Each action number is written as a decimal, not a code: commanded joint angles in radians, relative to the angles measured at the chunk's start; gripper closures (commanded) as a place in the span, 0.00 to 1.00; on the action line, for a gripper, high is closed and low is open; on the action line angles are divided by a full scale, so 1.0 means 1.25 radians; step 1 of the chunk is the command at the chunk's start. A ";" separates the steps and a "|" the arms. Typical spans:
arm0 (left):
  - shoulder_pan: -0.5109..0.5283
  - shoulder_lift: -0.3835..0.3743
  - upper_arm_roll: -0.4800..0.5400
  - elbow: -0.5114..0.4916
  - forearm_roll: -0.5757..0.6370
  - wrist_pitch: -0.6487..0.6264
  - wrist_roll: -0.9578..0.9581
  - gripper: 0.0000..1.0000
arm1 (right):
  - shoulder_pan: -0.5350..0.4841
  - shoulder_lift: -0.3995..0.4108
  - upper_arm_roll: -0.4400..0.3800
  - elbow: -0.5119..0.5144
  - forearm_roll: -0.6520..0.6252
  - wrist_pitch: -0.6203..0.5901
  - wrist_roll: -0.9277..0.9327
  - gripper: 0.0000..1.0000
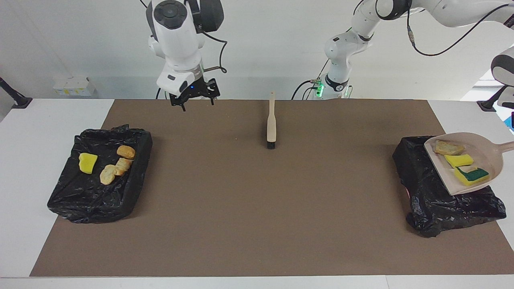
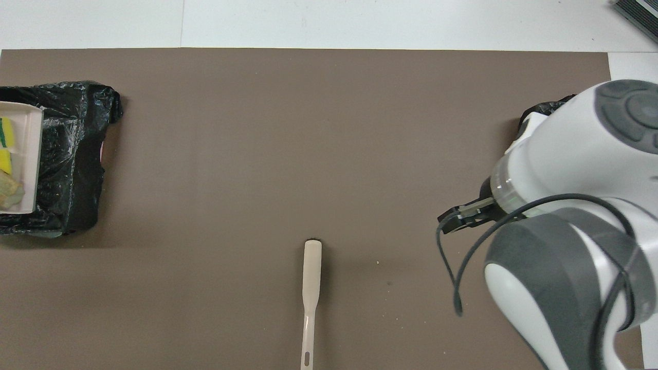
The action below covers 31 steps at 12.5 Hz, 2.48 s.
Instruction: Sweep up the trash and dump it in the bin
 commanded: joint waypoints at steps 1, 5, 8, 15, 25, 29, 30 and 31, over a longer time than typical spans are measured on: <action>-0.018 -0.009 0.006 -0.010 0.063 0.000 -0.033 1.00 | -0.094 0.000 0.014 0.027 -0.014 -0.013 -0.103 0.00; -0.059 -0.015 0.007 -0.015 0.190 -0.015 -0.073 1.00 | -0.188 0.008 0.012 0.040 -0.016 0.000 -0.134 0.00; -0.089 -0.031 0.007 -0.015 0.254 -0.038 -0.087 1.00 | -0.213 0.008 0.015 0.064 -0.006 0.000 -0.098 0.00; -0.146 -0.087 0.006 -0.060 0.403 -0.066 -0.137 1.00 | -0.213 0.006 0.015 0.062 0.034 0.068 0.034 0.00; -0.217 -0.144 0.001 -0.173 0.603 -0.020 -0.195 1.00 | -0.202 -0.015 0.027 0.027 0.070 0.080 0.104 0.00; -0.229 -0.145 0.000 -0.221 0.665 -0.014 -0.325 1.00 | -0.203 -0.015 0.026 0.028 0.070 0.079 0.103 0.00; -0.244 -0.145 0.001 -0.231 0.676 -0.016 -0.354 1.00 | -0.203 -0.015 0.026 0.028 0.070 0.079 0.103 0.00; -0.244 -0.148 0.001 -0.236 0.691 -0.018 -0.362 1.00 | -0.203 -0.015 0.026 0.028 0.070 0.079 0.103 0.00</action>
